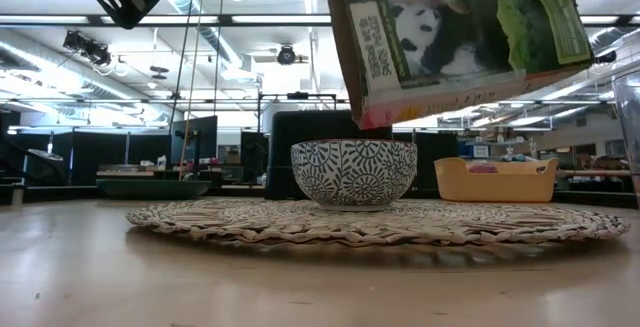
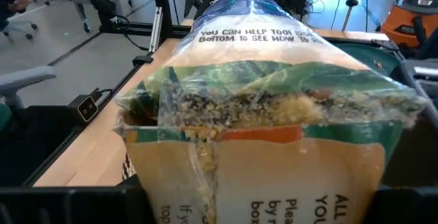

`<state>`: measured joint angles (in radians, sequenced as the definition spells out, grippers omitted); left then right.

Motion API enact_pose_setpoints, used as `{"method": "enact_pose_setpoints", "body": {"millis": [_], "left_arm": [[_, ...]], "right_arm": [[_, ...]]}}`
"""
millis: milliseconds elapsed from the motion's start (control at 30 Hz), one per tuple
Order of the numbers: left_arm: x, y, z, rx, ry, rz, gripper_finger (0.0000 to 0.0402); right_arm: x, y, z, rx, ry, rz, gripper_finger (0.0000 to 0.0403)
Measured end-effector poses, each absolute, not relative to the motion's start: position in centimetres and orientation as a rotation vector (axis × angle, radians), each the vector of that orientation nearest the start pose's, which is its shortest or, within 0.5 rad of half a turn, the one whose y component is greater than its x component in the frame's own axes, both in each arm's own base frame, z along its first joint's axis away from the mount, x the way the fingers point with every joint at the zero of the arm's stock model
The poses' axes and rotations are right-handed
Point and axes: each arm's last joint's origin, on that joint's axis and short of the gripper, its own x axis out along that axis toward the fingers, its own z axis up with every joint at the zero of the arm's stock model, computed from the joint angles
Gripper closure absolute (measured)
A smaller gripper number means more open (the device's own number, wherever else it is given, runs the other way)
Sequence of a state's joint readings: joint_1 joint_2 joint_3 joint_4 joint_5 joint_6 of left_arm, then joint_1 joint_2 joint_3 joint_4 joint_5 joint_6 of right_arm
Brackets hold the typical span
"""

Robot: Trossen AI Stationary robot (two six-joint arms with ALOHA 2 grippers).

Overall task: Arrange a breakfast setting
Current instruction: Pour the cereal from the yellow cereal box into the red bowl

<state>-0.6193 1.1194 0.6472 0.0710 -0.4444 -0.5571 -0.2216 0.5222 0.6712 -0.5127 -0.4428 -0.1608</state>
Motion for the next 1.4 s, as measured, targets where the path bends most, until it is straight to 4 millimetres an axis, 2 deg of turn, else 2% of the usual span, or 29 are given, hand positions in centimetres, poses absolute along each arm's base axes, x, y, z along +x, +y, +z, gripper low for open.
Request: {"method": "enact_pose_setpoints", "body": {"millis": [133, 300, 433, 633, 1000, 1400], "left_arm": [[20.0, -12.7, 24.6, -0.343, 0.381, -0.070, 0.0308], [20.0, -12.7, 24.6, -0.328, 0.380, -0.073, 0.0308], [20.0, -12.7, 24.7, -0.331, 0.377, -0.074, 0.0308], [20.0, -12.7, 24.7, -0.332, 0.375, -0.074, 0.0308], [20.0, -12.7, 24.7, -0.341, 0.373, -0.073, 0.0308], [20.1, -12.8, 24.8, -0.348, 0.363, -0.077, 0.0308]], "right_arm": [[11.8, -1.0, 30.3, -0.055, 0.344, 0.282, 0.0226], [13.0, -0.6, 30.1, -0.062, 0.398, 0.332, 0.0226], [13.5, -0.4, 30.4, -0.091, 0.411, 0.310, 0.0226], [13.5, -0.3, 31.0, -0.097, 0.407, 0.314, 0.0226], [13.3, -0.5, 30.6, -0.101, 0.459, 0.248, 0.0226], [13.1, -0.3, 30.7, -0.099, 0.445, 0.288, 0.0227]]}}
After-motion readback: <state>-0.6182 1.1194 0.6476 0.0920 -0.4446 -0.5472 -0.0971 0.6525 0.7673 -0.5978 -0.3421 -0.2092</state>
